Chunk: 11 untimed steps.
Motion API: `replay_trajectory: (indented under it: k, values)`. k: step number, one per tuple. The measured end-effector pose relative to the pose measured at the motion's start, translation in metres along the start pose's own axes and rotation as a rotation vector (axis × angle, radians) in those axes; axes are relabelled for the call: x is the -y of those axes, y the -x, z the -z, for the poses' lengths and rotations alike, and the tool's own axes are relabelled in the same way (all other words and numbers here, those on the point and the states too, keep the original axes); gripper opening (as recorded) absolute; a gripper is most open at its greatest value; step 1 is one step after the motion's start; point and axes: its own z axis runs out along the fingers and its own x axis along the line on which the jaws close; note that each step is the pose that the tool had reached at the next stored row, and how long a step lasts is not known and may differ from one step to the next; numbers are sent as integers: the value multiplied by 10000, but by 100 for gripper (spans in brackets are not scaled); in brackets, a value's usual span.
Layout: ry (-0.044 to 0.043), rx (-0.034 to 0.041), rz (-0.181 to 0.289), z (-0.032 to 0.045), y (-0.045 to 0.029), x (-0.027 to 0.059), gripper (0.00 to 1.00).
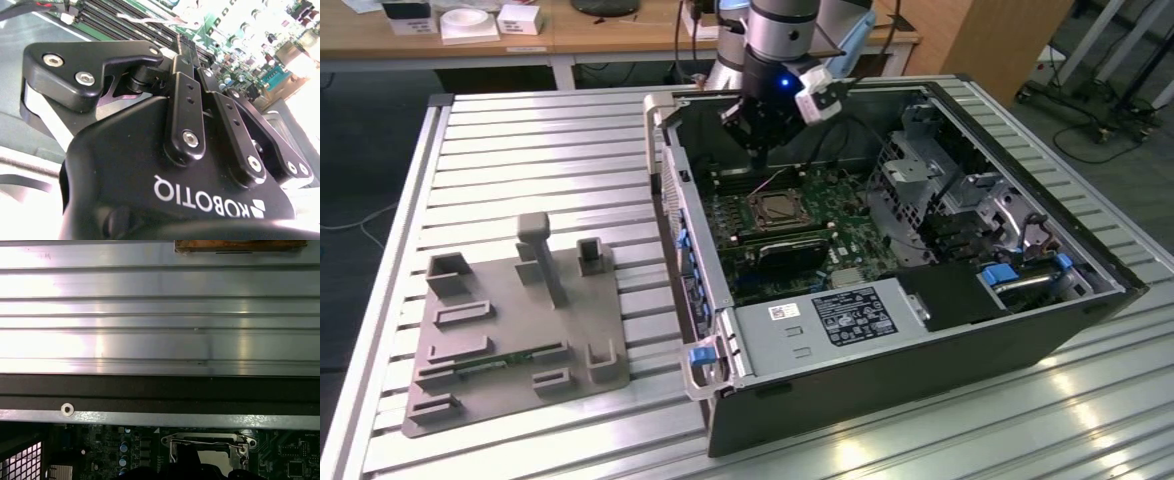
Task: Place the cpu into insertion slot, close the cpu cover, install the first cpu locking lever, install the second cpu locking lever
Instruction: 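Install the first cpu locking lever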
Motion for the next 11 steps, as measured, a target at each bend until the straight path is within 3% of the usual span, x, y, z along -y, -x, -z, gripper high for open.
replay_trajectory:
  k: [11]
  values:
    - [-10, -4, 4, -130, 143, 5, 10]
